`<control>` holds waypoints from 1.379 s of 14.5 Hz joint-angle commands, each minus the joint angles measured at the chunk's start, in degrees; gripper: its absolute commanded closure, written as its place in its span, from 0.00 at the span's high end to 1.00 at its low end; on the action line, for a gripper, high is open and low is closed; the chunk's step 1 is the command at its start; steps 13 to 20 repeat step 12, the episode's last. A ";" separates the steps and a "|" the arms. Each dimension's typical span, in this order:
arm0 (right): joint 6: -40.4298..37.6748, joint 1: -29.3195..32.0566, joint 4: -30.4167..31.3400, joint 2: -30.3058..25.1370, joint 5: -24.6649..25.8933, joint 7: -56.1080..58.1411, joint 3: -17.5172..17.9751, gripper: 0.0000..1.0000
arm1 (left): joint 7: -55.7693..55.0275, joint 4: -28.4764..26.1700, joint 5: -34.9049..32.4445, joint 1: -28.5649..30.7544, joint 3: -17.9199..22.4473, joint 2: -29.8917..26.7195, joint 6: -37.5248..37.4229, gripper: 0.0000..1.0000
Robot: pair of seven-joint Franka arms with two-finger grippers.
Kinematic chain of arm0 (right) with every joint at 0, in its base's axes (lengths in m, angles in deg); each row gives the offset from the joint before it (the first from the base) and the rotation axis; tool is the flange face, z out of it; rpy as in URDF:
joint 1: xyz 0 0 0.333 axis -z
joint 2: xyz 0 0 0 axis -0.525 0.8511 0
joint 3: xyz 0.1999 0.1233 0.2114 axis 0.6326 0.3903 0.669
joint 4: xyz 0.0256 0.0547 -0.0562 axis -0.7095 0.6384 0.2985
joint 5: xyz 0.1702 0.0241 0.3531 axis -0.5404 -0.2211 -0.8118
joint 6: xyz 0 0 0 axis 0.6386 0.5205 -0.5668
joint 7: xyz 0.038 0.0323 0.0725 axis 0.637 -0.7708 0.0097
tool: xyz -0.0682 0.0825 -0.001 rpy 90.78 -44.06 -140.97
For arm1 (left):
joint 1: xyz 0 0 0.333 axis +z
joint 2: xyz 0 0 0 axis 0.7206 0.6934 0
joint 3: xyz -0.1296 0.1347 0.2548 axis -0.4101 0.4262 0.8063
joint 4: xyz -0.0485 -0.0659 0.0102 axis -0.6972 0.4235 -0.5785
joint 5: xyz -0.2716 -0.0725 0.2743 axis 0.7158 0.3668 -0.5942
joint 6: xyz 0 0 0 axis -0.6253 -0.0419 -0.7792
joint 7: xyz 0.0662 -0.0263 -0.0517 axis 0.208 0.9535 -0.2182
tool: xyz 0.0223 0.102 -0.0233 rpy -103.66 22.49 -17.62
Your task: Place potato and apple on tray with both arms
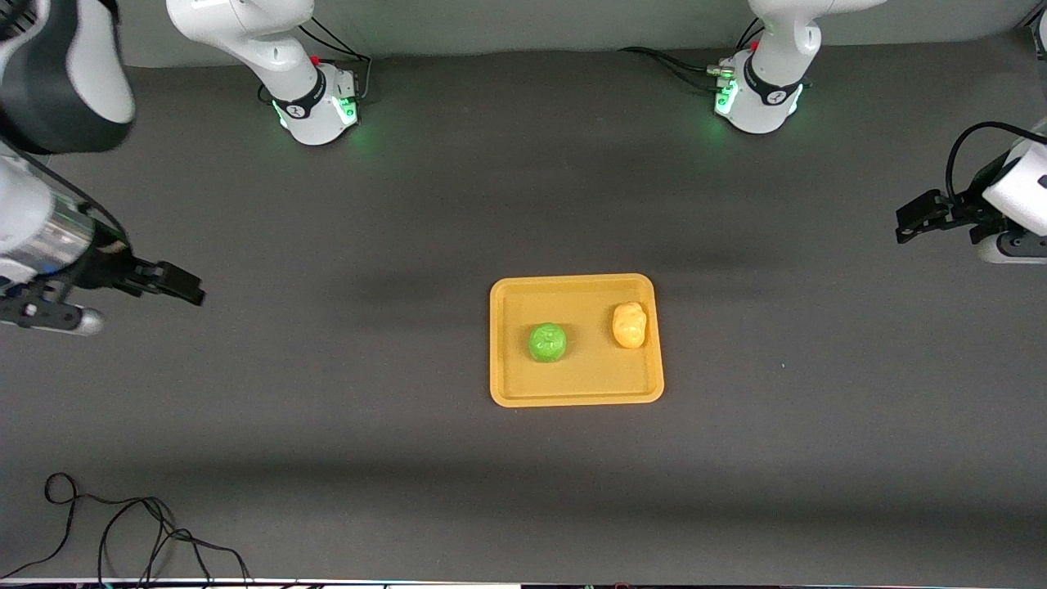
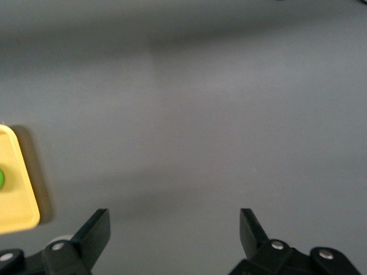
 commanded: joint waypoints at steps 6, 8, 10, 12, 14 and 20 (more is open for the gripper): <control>-7.23 12.60 -0.32 -6.72 1.13 10.18 9.74 1.00 | 0.97 -3.43 -0.38 -2.49 0.58 0.77 5.29 1.00; -8.04 12.60 -0.15 -7.16 1.05 10.27 9.83 1.00 | 0.88 -3.43 -0.38 -2.41 0.58 0.68 5.21 1.00; -7.25 12.42 0.46 -7.16 0.70 10.27 9.74 1.00 | 0.97 -3.43 -0.38 -2.41 0.58 0.77 5.29 1.00; -7.16 12.07 0.73 -7.25 0.61 10.27 9.65 1.00 | 0.88 -3.25 -0.38 -2.32 0.67 0.77 5.38 1.00; -7.16 12.07 0.73 -7.25 0.61 10.27 9.65 1.00 | 0.88 -3.25 -0.38 -2.32 0.67 0.77 5.38 1.00; -7.16 12.07 0.73 -7.25 0.61 10.27 9.65 1.00 | 0.88 -3.25 -0.38 -2.32 0.67 0.77 5.38 1.00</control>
